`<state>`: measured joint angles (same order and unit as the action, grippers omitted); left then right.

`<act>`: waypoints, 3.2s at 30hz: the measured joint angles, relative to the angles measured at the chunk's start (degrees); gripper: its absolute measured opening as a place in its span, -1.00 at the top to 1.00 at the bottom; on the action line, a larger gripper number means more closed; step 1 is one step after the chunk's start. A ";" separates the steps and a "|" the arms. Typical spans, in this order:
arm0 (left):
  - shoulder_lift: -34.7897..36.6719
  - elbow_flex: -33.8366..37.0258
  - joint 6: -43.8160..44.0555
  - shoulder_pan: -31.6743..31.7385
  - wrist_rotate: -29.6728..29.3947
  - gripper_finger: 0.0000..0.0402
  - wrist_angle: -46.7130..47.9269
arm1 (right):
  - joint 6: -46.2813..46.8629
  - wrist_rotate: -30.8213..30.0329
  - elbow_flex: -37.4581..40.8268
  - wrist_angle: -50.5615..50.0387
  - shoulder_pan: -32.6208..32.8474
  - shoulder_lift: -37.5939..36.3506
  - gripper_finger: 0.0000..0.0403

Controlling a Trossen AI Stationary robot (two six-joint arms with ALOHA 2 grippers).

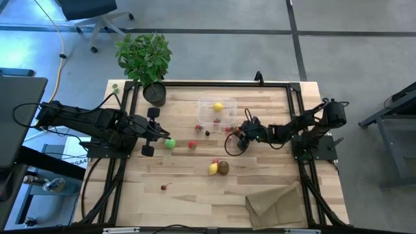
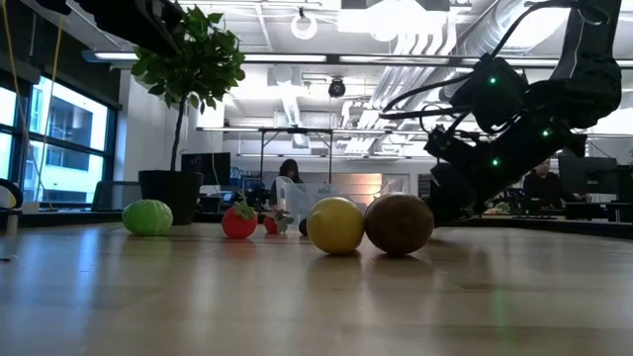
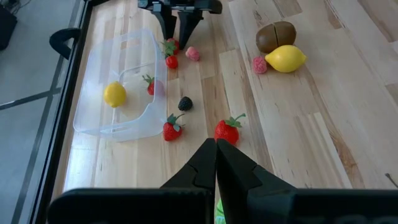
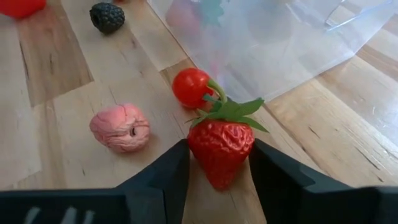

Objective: Pick and placing Produce into tupperware
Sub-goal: Put the right strawberry into the transparent bin, then put the blueberry into the transparent bin

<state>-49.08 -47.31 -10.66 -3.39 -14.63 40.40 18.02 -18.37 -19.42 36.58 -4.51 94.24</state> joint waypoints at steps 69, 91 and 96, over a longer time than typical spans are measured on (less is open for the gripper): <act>0.00 0.02 0.00 -0.01 0.00 0.99 0.04 | -16.59 21.90 -57.69 -59.06 -15.34 19.27 0.36; 0.00 0.00 0.00 0.00 0.00 0.99 0.00 | -16.51 26.50 -57.53 -59.15 -16.11 20.54 0.17; 0.02 0.00 -0.01 -0.01 0.00 0.99 -0.01 | -16.55 26.62 -57.48 -58.54 -16.13 20.92 0.10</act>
<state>-49.06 -47.31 -10.67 -3.40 -14.63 40.40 1.48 8.25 -76.90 -21.95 -20.64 115.15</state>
